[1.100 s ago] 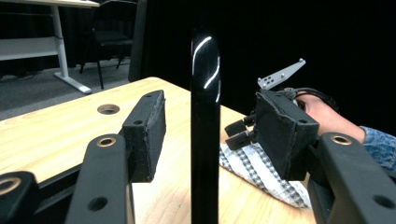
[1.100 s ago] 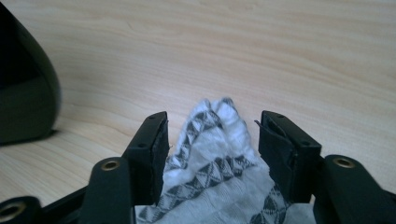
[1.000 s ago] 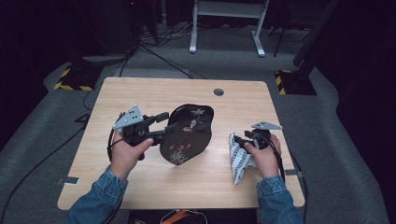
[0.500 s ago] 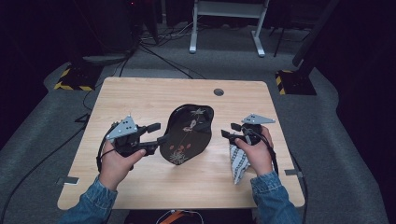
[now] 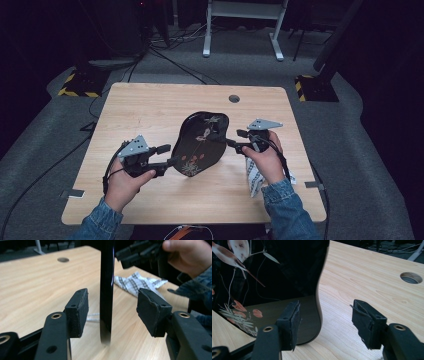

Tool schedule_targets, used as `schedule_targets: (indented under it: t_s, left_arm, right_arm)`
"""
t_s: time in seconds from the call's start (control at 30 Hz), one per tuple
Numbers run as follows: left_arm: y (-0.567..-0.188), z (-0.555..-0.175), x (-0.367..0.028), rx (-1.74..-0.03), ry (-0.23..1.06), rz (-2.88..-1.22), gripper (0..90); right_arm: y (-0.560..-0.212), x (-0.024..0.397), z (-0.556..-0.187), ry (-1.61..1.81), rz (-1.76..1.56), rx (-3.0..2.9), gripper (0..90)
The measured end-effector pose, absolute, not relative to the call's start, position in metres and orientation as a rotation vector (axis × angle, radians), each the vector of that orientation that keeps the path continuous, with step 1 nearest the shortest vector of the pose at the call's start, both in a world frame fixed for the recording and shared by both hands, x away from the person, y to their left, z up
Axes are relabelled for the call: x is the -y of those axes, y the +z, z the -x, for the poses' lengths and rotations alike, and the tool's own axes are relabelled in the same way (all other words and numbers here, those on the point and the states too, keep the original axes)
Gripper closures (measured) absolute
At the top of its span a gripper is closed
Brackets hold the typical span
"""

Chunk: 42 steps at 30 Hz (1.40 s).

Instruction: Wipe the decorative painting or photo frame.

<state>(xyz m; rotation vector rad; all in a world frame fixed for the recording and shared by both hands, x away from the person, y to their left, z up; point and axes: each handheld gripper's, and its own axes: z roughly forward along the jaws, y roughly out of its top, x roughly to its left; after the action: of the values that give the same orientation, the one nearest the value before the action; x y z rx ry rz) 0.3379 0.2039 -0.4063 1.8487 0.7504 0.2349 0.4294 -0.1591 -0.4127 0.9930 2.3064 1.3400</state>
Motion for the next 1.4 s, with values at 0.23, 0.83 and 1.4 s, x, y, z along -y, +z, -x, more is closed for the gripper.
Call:
schedule_targets:
  t_s: [0.23,0.83,1.4]
  left_arm:
    - [-0.417,-0.336,-0.202,-0.776,0.212,-1.884,44.2]
    - [-0.43,-0.338,-0.202,-0.838,0.156,-1.901,77.0]
    - [-0.429,-0.339,-0.204,-0.811,0.21,-1.928,78.6]
  right_arm:
    - [-0.413,0.151,-0.434,1.386,-0.966,-2.332,38.5]
    - [-0.419,0.135,-0.439,1.402,-0.895,-2.378,33.7]
    - [-0.422,0.126,-0.442,1.473,-0.814,-2.414,35.8]
